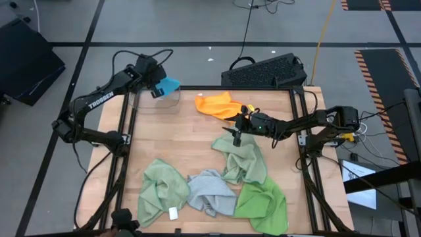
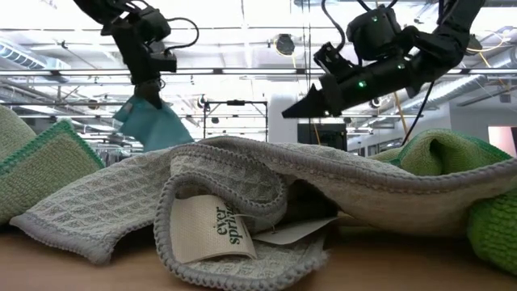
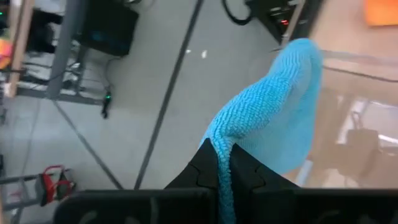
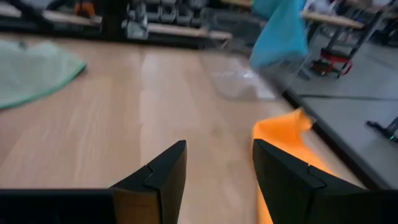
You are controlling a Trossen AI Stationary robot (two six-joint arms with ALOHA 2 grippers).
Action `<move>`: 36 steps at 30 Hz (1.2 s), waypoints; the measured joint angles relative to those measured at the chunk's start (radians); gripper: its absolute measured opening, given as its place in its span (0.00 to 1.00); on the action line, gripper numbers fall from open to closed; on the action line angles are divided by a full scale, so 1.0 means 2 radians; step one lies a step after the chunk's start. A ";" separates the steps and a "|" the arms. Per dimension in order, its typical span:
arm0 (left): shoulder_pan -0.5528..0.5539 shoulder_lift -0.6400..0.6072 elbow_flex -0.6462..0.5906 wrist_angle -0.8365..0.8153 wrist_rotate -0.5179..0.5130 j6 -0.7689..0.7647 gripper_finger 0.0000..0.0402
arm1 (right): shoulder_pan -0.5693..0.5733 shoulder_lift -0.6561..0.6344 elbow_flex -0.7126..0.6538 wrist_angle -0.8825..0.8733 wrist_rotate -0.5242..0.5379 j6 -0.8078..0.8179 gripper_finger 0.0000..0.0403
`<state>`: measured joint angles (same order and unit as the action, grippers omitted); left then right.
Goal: Fold microfiber towels
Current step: Put the blue microfiber cloth into the transparent bin
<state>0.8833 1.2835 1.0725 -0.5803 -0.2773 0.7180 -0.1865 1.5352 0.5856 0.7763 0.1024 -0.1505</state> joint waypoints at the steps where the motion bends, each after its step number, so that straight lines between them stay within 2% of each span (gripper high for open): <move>1: 0.000 0.000 0.000 -0.011 0.003 -0.004 0.02 | -0.002 0.000 0.005 0.003 0.000 0.000 0.44; 7: 0.000 0.004 -0.019 -0.045 0.001 -0.022 0.02 | -0.003 0.000 0.029 -0.002 -0.001 -0.006 0.44; 13: -0.006 0.004 -0.053 -0.024 0.008 -0.020 0.01 | -0.003 0.000 0.029 -0.012 -0.001 0.003 0.44; 15: -0.011 0.004 -0.058 -0.020 0.024 -0.024 0.01 | -0.003 0.000 0.029 -0.014 -0.001 0.003 0.44; 19: -0.026 0.002 -0.056 -0.033 0.048 -0.074 0.03 | -0.003 0.000 0.029 -0.015 -0.001 0.003 0.44; 26: -0.054 -0.005 -0.013 -0.091 0.098 -0.171 0.02 | -0.007 0.000 0.029 -0.030 -0.001 0.003 0.44; 31: -0.029 -0.003 -0.001 -0.101 0.072 -0.179 0.02 | -0.011 0.000 0.029 -0.032 -0.001 -0.001 0.44; 36: 0.039 0.028 -0.008 -0.111 0.100 -0.181 0.02 | -0.011 0.000 0.029 -0.033 -0.002 -0.009 0.44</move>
<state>0.9604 1.3404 1.0557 -0.8028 -0.0767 0.3568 -0.2092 1.5356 0.6434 0.7102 0.0992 -0.1690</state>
